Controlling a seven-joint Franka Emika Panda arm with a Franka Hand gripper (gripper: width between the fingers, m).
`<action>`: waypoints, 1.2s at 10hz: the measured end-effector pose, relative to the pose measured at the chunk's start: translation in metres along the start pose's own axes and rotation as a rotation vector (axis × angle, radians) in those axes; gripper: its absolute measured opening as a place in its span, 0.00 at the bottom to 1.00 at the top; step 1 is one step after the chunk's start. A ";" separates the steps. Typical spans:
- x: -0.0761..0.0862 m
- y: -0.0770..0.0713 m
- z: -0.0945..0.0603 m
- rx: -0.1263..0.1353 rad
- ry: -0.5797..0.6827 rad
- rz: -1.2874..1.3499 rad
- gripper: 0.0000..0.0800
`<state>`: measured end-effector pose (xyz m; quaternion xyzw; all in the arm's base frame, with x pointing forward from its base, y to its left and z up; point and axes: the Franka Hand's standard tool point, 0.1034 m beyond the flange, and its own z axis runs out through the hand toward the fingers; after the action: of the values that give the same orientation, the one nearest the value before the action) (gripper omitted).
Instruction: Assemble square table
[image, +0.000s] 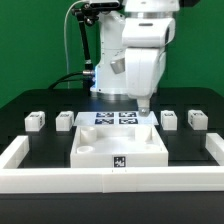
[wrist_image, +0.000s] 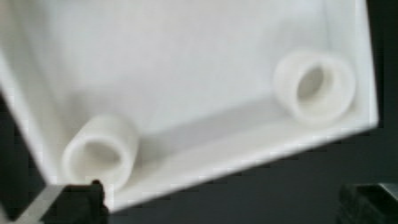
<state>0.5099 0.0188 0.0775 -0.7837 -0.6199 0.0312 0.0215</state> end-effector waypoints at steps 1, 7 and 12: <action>0.000 0.001 -0.001 -0.002 0.001 0.024 0.81; -0.019 -0.011 0.016 -0.118 0.035 -0.180 0.81; -0.023 -0.017 0.022 -0.107 0.019 -0.225 0.81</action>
Offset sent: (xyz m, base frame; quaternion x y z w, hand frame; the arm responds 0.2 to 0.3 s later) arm 0.0000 0.0000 0.0000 0.0000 0.0000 0.0000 1.0000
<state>0.4866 0.0004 0.0572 -0.7097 -0.7043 -0.0120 -0.0109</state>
